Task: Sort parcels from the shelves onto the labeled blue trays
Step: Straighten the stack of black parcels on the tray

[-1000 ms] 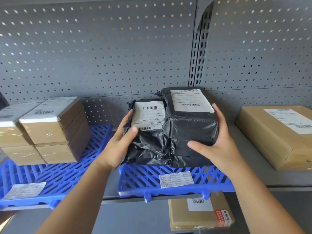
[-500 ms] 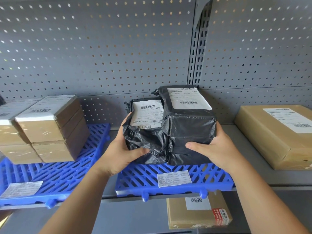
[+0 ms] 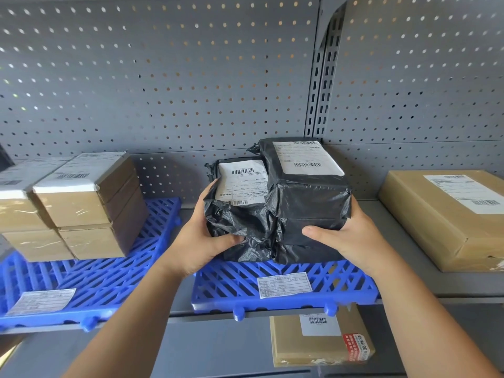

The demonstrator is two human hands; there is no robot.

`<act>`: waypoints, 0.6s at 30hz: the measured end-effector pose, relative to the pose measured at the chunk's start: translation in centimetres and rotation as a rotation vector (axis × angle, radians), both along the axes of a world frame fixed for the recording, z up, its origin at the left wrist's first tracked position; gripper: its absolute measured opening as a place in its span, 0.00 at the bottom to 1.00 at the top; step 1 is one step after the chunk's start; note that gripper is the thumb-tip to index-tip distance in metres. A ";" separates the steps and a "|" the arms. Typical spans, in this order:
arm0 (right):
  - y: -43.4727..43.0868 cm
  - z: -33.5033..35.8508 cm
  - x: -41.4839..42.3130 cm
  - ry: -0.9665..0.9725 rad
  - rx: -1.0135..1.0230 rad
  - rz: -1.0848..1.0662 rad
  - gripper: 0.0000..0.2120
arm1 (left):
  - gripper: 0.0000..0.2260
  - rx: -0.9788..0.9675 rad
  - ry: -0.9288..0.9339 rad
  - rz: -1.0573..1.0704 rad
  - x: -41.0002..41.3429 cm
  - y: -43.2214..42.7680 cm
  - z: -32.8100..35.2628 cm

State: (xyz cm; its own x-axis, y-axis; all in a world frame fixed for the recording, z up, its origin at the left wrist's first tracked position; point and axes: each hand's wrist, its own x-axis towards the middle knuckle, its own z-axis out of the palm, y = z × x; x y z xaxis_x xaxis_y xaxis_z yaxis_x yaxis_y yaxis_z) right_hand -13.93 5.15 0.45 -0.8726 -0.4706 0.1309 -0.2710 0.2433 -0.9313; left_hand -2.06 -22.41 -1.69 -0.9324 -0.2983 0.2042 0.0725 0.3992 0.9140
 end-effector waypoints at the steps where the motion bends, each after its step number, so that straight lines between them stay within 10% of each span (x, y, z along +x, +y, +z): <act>1: 0.0 0.1 0.1 0.002 0.005 -0.004 0.32 | 0.48 0.007 0.000 -0.006 0.0 0.0 0.0; 18: -1.0 -0.5 3.6 0.029 -0.002 -0.281 0.41 | 0.48 0.006 0.028 -0.047 -0.3 -0.5 -0.9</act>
State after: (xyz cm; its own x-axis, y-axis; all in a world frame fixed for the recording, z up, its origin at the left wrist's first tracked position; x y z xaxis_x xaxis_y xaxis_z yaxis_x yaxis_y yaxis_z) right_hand -10.38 4.12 -0.01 -0.9646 -0.2109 0.1585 -0.2200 0.3112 -0.9245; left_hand -2.34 -22.88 -2.61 -0.9394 -0.2556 0.2284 0.1163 0.3890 0.9139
